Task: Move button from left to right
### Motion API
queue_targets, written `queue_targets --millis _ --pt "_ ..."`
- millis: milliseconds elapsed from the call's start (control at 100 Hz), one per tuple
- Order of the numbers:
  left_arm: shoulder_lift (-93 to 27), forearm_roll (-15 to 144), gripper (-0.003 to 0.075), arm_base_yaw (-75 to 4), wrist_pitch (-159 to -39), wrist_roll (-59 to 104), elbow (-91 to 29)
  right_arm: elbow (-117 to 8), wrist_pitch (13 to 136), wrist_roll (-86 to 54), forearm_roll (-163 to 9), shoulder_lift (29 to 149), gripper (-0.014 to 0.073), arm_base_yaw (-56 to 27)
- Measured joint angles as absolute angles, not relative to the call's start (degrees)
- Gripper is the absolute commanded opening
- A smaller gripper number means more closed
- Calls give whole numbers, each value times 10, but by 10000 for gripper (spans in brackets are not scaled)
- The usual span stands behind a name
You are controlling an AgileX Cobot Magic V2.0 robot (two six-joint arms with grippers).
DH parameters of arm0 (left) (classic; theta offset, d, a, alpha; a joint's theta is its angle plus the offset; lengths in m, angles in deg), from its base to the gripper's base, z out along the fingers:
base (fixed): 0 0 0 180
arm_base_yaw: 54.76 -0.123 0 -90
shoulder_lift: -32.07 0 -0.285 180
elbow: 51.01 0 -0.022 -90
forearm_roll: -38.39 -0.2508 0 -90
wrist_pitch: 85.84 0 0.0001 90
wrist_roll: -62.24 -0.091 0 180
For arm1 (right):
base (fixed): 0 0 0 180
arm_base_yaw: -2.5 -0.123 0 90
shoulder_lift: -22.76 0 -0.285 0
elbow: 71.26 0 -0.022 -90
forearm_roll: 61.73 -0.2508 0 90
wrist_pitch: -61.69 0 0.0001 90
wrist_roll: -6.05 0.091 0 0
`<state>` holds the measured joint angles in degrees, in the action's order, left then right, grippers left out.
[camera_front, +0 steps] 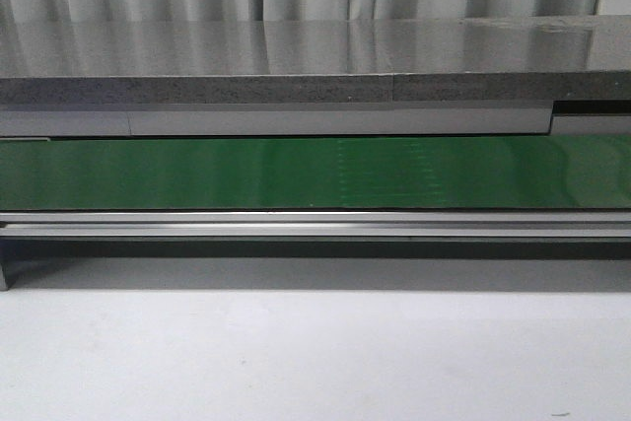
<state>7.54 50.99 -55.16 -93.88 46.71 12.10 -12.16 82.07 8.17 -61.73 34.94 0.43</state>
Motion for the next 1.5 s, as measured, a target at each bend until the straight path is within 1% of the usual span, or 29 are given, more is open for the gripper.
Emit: queue_targets --millis 890,1010,1300,1500 --pt "75 510 5 -552 -939 467 121 -113 819 82 -617 349 -68 4" --pt "75 510 5 -552 -939 467 121 -84 800 82 -617 342 -68 4" --pt "75 510 5 -552 -939 467 121 34 750 81 -591 300 -68 4" --pt "75 510 5 -552 -939 467 121 72 727 81 -578 300 -68 4"
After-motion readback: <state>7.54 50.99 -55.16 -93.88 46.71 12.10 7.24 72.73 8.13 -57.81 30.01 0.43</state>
